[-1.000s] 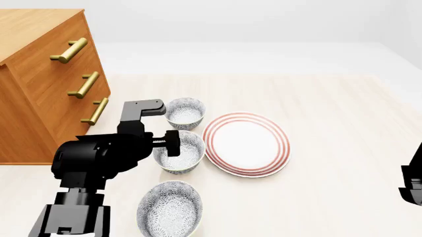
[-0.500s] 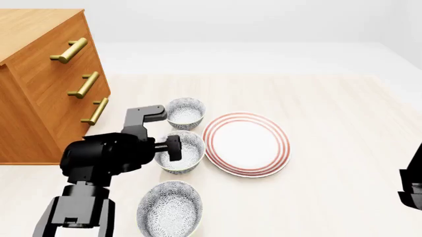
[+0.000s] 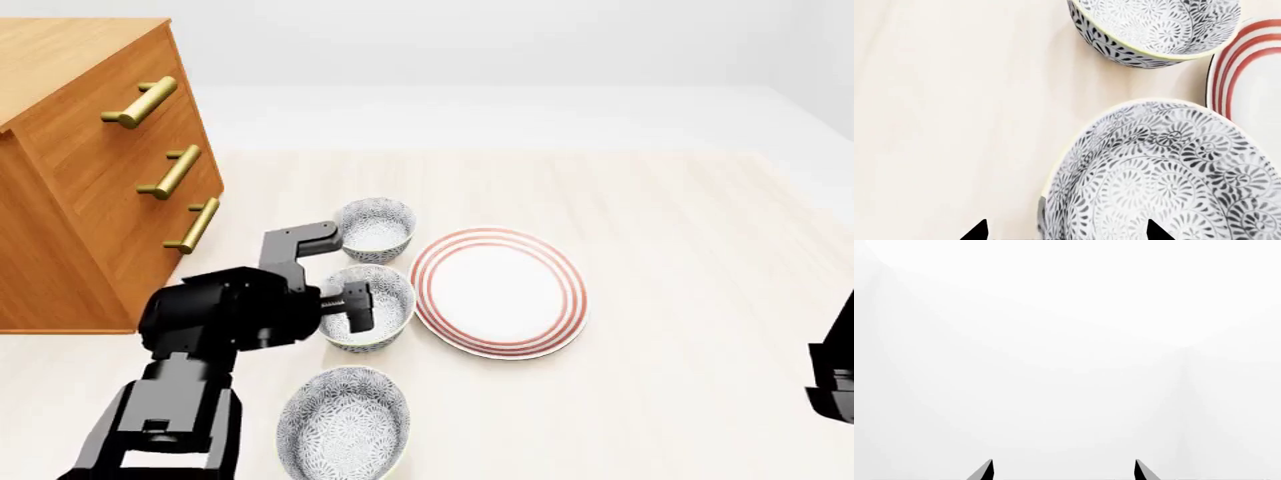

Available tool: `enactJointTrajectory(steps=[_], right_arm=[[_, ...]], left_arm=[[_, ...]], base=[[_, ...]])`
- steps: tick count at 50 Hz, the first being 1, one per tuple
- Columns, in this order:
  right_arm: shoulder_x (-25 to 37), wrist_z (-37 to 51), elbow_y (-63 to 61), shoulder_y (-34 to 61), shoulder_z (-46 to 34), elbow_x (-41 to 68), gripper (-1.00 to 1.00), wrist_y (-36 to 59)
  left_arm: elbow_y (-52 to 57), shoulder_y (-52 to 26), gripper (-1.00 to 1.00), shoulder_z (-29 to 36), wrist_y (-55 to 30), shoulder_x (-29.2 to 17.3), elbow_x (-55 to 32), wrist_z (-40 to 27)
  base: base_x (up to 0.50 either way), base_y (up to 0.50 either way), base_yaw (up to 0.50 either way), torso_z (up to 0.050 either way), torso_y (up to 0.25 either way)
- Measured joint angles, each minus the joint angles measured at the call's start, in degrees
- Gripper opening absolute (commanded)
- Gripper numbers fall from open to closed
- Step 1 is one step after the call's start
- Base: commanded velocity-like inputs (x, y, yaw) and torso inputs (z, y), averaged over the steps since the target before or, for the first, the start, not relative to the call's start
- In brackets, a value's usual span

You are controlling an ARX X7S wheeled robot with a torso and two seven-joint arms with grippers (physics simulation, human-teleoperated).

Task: Stack the bowl in the middle on the bowl at the back.

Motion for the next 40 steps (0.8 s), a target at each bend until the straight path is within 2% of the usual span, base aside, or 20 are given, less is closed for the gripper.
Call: enactJointTrajectory(steps=[7,8,25,40], right_arm=[[0.3,0.0,0.0,-0.5,0.7,0.4,1.0,0.0],[0.3,0.0,0.0,-0.6,0.8,0.4,1.0,0.0],[0.6,0.0,0.0,-1.7,2.8,1.6,1.0,0.0],[0.2,0.0,0.0,-1.8,2.6,1.3,1.0,0.0]], left_arm=[[-2.7,-0.6,-1.0,-0.3,1.3,0.2,0.0,-0.6],[0.3,-0.9,-1.0,-0.3,-3.2,-0.1,-0.2,-1.0],[-4.0,-1.1,-1.0,-2.0,2.0,-0.1,-1.4,-2.0],[3.4,1.2,-1.0,-5.0,-2.6,-0.9,-4.7,-4.8]], base=[[0.0,0.0,0.0,0.0,0.0],[0.0,0.0,0.0,0.0,0.0],[0.0,0.0,0.0,0.0,0.0],[0.0,0.0,0.0,0.0,0.0]])
